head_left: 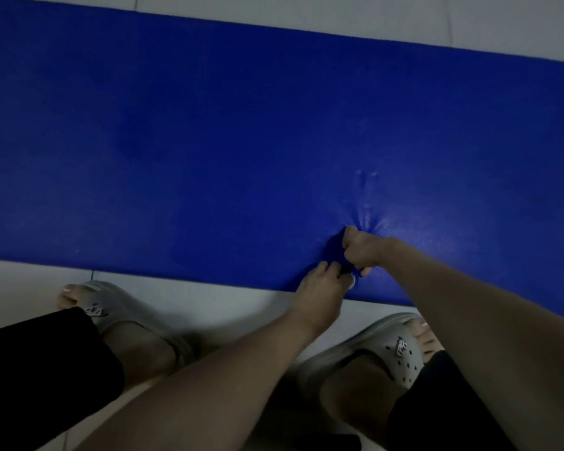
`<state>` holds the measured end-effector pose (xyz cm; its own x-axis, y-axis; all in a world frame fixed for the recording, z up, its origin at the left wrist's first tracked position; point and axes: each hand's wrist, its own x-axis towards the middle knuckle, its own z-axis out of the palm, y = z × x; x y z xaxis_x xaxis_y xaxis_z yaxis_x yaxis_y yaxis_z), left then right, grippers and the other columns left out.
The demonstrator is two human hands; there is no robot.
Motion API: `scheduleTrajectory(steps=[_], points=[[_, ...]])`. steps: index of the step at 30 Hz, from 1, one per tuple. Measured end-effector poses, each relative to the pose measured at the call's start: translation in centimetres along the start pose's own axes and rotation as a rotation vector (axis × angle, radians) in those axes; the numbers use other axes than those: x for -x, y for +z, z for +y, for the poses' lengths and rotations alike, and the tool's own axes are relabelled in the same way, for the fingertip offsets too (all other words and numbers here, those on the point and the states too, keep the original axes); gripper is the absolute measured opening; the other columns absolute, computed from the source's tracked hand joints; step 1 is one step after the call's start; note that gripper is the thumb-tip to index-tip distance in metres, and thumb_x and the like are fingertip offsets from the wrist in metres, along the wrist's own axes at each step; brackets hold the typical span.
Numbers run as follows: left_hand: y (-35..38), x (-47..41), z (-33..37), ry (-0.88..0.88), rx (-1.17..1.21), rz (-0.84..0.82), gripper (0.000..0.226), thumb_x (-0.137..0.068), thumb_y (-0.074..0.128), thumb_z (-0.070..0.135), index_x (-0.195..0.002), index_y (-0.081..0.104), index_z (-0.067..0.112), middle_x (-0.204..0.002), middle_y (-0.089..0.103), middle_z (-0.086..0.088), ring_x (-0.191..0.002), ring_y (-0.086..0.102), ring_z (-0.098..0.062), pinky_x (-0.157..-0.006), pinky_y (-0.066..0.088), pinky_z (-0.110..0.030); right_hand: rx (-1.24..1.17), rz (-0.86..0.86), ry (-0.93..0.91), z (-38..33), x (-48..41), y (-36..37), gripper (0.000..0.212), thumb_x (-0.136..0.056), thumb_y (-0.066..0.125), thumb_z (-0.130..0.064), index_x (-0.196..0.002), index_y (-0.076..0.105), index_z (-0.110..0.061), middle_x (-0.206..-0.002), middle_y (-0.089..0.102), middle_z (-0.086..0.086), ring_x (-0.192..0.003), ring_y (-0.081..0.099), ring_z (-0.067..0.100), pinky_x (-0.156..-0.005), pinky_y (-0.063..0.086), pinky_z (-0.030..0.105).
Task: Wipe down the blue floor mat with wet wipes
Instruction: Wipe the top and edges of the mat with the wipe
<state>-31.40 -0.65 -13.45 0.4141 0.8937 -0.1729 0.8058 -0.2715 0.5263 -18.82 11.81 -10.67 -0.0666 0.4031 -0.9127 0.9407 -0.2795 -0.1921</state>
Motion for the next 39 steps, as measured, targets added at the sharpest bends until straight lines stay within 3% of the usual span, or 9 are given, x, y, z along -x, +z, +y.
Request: scheduleTrajectory(steps=[3, 7, 14, 18, 22, 26, 30, 34, 39], points=[[-1.3, 1.0, -2.9, 0.128, -0.148, 0.002, 0.02, -0.071, 0.074, 0.007, -0.083, 0.07, 0.022, -0.083, 0.056, -0.001, -0.074, 0.055, -0.021, -0.066, 0.052, -0.034, 0.004, -0.01, 0.034, 0.1, -0.4, 0.1, 0.036, -0.099, 0.043, -0.008, -0.132, 0.03, -0.007, -0.098, 0.062, 0.025, -0.078, 0.067, 0.032, -0.076, 0.063, 0.045], [-4.0, 3.4, -8.7, 0.048, -0.205, 0.043, 0.015, -0.069, 0.069, 0.01, -0.078, 0.064, 0.02, -0.08, 0.052, -0.002, -0.071, 0.052, -0.024, -0.063, 0.049, -0.034, 0.028, 0.005, 0.081, -0.1, -0.8, 0.4, 0.054, -0.097, 0.041, -0.01, -0.144, 0.014, -0.007, -0.094, 0.062, 0.023, -0.067, 0.066, 0.03, -0.067, 0.062, 0.041], [-9.4, 9.6, -18.9, -0.469, -0.195, 0.175, 0.01, -0.083, 0.066, 0.01, -0.089, 0.064, 0.017, -0.09, 0.057, -0.003, -0.079, 0.051, -0.026, -0.069, 0.049, -0.042, 0.08, 0.044, 0.116, -1.0, -1.0, 0.8, 0.062, -0.099, 0.04, -0.01, -0.15, 0.006, -0.006, -0.091, 0.065, 0.022, -0.063, 0.064, 0.028, -0.059, 0.056, 0.033], [-9.4, 9.4, -17.8, -0.785, -0.144, 0.325, 0.01, -0.089, 0.062, 0.016, -0.099, 0.065, 0.015, -0.095, 0.062, -0.006, -0.084, 0.055, -0.028, -0.074, 0.05, -0.043, 0.118, 0.071, 0.132, -1.4, -0.8, 1.1, 0.057, -0.096, 0.039, -0.008, -0.145, 0.011, -0.004, -0.089, 0.064, 0.02, -0.063, 0.062, 0.028, -0.054, 0.052, 0.03], [-7.3, 8.2, -14.2, -0.557, -0.081, 0.242, 0.012, -0.089, 0.062, 0.016, -0.1, 0.064, 0.021, -0.096, 0.06, 0.003, -0.086, 0.051, -0.018, -0.081, 0.049, -0.038, 0.148, 0.065, 0.142, -1.6, -0.7, 1.2, 0.066, -0.097, 0.04, -0.011, -0.151, 0.001, -0.008, -0.093, 0.065, 0.021, -0.067, 0.065, 0.029, -0.057, 0.055, 0.033], [-9.2, 8.7, -17.3, -0.319, -0.225, 0.159, 0.023, -0.073, 0.079, 0.012, -0.088, 0.066, 0.023, -0.082, 0.057, 0.004, -0.072, 0.053, -0.019, -0.067, 0.048, -0.036, 0.129, 0.06, 0.148, -1.5, -0.5, 1.1, 0.067, -0.098, 0.041, -0.01, -0.152, 0.002, -0.008, -0.089, 0.063, 0.02, -0.065, 0.064, 0.028, -0.053, 0.053, 0.03], [-11.6, 9.9, -21.3, -0.434, -0.36, 0.196, 0.021, -0.077, 0.077, 0.008, -0.091, 0.067, 0.019, -0.084, 0.059, -0.002, -0.07, 0.055, -0.024, -0.064, 0.048, -0.039, 0.123, 0.075, 0.129, -1.6, -0.2, 0.9, 0.066, -0.099, 0.041, -0.011, -0.153, 0.003, -0.007, -0.09, 0.063, 0.019, -0.067, 0.064, 0.027, -0.055, 0.055, 0.031], [-11.5, 9.5, -20.4, -0.756, -0.193, 0.332, 0.019, -0.096, 0.059, 0.016, -0.113, 0.068, 0.014, -0.101, 0.063, -0.006, -0.089, 0.056, -0.026, -0.074, 0.051, -0.042, 0.116, 0.092, 0.139, -1.8, -0.2, 1.2, 0.06, -0.097, 0.044, -0.01, -0.148, 0.013, -0.004, -0.096, 0.064, 0.019, -0.077, 0.067, 0.031, -0.063, 0.057, 0.035], [-10.9, 8.7, -18.9, -0.623, -0.131, 0.228, 0.017, -0.098, 0.057, 0.017, -0.111, 0.067, 0.015, -0.102, 0.061, -0.001, -0.089, 0.054, -0.019, -0.076, 0.052, -0.036, 0.231, 0.186, 0.093, -2.0, -0.2, 1.8, 0.056, -0.096, 0.053, -0.015, -0.146, 0.032, 0.0, -0.127, 0.06, 0.02, -0.114, 0.063, 0.034, -0.089, 0.051, 0.039]])
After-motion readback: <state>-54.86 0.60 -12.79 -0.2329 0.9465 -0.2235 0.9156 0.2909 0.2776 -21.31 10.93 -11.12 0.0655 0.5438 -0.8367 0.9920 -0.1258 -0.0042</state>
